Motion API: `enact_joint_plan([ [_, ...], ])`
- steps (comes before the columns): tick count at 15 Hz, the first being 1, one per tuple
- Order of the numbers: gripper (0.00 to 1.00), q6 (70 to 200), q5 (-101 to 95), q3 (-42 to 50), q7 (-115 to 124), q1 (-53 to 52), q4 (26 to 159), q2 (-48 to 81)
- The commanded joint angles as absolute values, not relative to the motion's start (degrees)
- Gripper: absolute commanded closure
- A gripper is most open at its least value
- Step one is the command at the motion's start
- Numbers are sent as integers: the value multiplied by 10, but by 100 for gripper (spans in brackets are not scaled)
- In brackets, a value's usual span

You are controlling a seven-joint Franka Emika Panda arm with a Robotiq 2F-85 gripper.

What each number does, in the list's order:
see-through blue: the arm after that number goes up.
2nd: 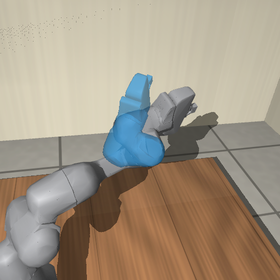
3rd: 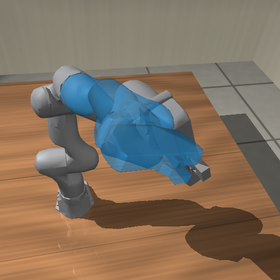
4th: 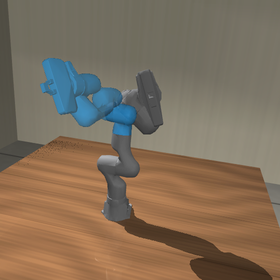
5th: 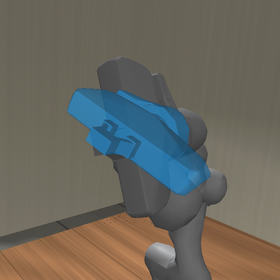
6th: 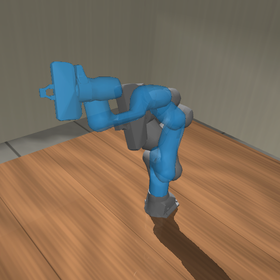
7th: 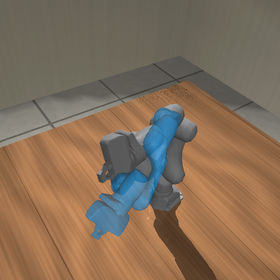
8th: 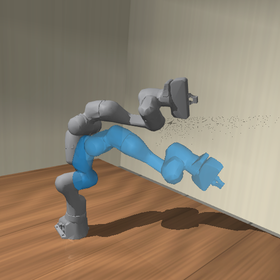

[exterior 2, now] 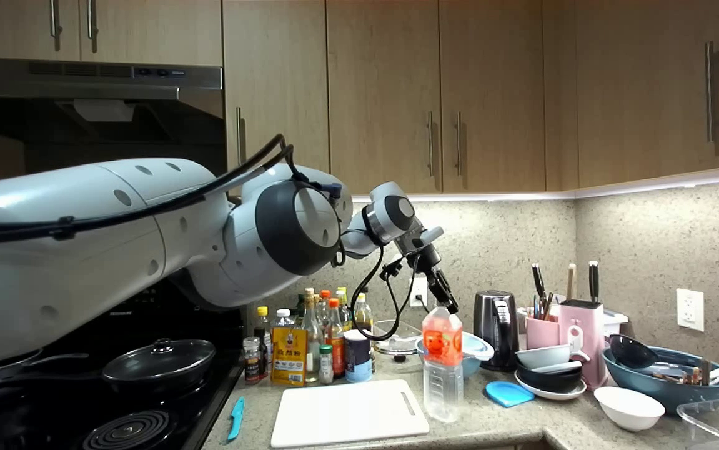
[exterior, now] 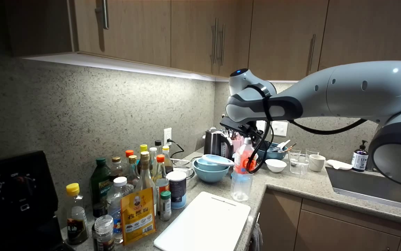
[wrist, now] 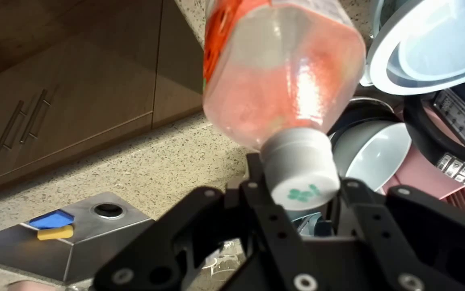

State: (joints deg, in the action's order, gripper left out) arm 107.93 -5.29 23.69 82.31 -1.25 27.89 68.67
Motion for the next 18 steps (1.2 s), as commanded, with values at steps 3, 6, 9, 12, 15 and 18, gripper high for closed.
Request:
enact_joint_plan([
  [3,100,1088,-59,241,817,-13,275,690],
  [6,100,1088,-61,242,814,-14,275,690],
  [9,72,1075,-59,241,813,-15,278,686],
  [12,79,1081,-53,238,823,-14,279,687],
  [15,72,1081,-53,238,822,-14,279,687],
  [18,72,1081,-53,238,822,-14,279,687],
])
